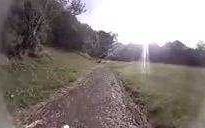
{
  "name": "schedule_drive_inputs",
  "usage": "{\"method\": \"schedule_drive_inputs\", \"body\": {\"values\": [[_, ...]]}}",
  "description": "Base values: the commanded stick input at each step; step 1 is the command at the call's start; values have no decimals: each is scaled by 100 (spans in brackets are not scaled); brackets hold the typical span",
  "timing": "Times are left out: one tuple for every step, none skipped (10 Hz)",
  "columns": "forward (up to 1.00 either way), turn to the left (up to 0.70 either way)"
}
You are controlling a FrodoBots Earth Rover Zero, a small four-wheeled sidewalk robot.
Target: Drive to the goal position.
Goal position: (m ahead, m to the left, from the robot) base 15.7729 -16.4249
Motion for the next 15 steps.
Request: {"method": "schedule_drive_inputs", "body": {"values": [[85, 0], [85, 0], [85, 0], [85, 0], [85, 0], [85, 0], [85, 0], [85, 0], [85, 0], [85, 0], [85, 0], [85, 0], [85, 0], [85, 0], [85, 0]]}}
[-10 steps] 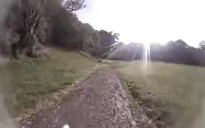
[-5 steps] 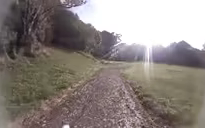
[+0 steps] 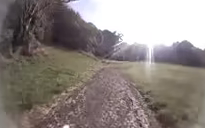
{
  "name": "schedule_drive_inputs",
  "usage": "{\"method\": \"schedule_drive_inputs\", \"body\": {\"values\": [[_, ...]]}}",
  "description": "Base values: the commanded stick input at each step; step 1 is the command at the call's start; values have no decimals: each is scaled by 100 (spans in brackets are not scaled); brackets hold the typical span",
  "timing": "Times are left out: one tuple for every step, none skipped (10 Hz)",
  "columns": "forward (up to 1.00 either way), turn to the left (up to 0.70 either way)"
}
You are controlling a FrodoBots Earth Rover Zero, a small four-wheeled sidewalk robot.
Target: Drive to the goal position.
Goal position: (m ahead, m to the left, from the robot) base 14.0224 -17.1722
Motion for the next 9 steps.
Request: {"method": "schedule_drive_inputs", "body": {"values": [[85, 0], [85, 0], [85, 0], [85, 0], [85, 0], [85, 0], [85, 0], [85, -4], [85, -13]]}}
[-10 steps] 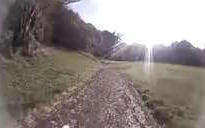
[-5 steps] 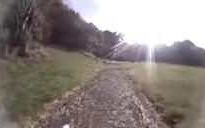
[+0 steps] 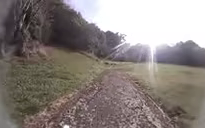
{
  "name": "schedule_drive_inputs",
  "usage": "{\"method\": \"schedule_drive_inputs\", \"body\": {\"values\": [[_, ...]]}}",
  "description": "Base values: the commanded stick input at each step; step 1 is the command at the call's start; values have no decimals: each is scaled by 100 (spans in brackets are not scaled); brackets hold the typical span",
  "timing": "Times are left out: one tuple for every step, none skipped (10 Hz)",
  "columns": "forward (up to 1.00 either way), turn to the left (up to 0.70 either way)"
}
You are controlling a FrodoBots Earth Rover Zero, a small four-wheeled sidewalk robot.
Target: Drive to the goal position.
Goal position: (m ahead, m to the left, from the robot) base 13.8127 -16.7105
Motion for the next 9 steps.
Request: {"method": "schedule_drive_inputs", "body": {"values": [[85, -34], [85, -34], [85, -34], [85, -23], [85, 0], [85, 0], [85, 0], [85, 0], [85, 0]]}}
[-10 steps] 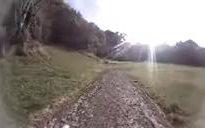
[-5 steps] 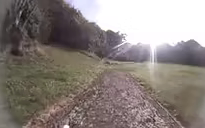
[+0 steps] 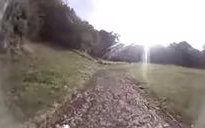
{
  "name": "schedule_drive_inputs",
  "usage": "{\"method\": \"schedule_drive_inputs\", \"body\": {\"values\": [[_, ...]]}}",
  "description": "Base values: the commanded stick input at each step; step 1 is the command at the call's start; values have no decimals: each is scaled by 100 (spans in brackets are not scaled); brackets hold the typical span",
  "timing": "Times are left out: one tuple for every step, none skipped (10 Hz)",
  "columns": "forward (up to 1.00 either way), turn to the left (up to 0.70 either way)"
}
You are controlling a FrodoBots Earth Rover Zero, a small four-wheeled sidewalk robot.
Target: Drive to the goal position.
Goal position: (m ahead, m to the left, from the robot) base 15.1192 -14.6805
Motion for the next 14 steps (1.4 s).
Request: {"method": "schedule_drive_inputs", "body": {"values": [[85, 0], [85, 0], [85, 0], [85, 0], [85, 0], [85, 0], [85, 0], [85, 0], [85, 0], [85, 0], [85, 0], [85, 0], [85, 0], [85, 0]]}}
